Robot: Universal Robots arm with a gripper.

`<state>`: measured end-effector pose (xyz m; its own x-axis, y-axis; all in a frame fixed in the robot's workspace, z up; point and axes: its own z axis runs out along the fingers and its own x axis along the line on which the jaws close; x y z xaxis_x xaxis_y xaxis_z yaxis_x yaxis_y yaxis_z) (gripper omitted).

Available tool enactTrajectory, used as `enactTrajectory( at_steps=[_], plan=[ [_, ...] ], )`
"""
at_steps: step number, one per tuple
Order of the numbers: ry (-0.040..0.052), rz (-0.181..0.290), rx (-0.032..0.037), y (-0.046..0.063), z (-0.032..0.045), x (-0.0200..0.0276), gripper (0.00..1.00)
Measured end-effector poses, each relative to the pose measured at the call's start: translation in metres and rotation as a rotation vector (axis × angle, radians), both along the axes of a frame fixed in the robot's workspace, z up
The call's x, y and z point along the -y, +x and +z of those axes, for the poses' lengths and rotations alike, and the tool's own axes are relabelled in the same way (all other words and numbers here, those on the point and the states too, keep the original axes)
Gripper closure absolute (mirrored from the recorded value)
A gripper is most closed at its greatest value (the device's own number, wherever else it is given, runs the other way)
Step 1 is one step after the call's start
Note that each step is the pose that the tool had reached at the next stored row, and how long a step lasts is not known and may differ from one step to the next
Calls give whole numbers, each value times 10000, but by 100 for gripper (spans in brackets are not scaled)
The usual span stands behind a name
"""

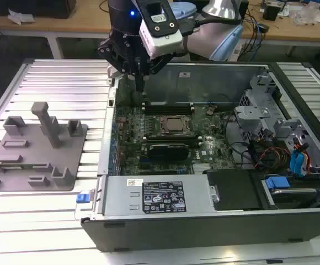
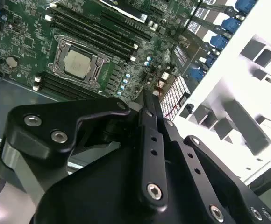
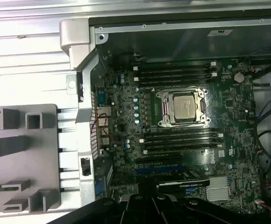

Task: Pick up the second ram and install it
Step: 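Reach for the second ram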

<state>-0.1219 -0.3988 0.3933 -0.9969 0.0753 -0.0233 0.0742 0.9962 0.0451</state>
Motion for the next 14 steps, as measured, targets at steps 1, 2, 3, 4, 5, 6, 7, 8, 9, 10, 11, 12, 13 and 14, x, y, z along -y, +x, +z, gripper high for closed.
enactTrajectory(
  at_steps=[1, 2, 3, 4, 5, 6, 7, 8, 9, 10, 11, 12, 13, 14],
  plan=[
    [0, 0, 1, 0, 0, 0, 92],
    [0, 0, 0, 0, 0, 0, 92],
    [0, 0, 0, 0, 0, 0, 92],
    [0, 0, 0, 0, 0, 0, 92],
    [0, 0, 0, 0, 0, 0, 92],
    [0, 0, 0, 0, 0, 0, 92],
    [1, 0, 0, 0, 0, 0, 92],
    [0, 0, 0, 0, 0, 0, 92],
    [0, 0, 0, 0, 0, 0, 92],
    [0, 0, -1, 0, 0, 0, 92],
    [0, -1, -1, -10, 0, 0, 92],
    [0, 0, -1, -36, 0, 0, 92],
    [1, -1, 0, -58, 0, 0, 92],
    [0, -1, 0, -71, 0, 0, 92]
  ],
)
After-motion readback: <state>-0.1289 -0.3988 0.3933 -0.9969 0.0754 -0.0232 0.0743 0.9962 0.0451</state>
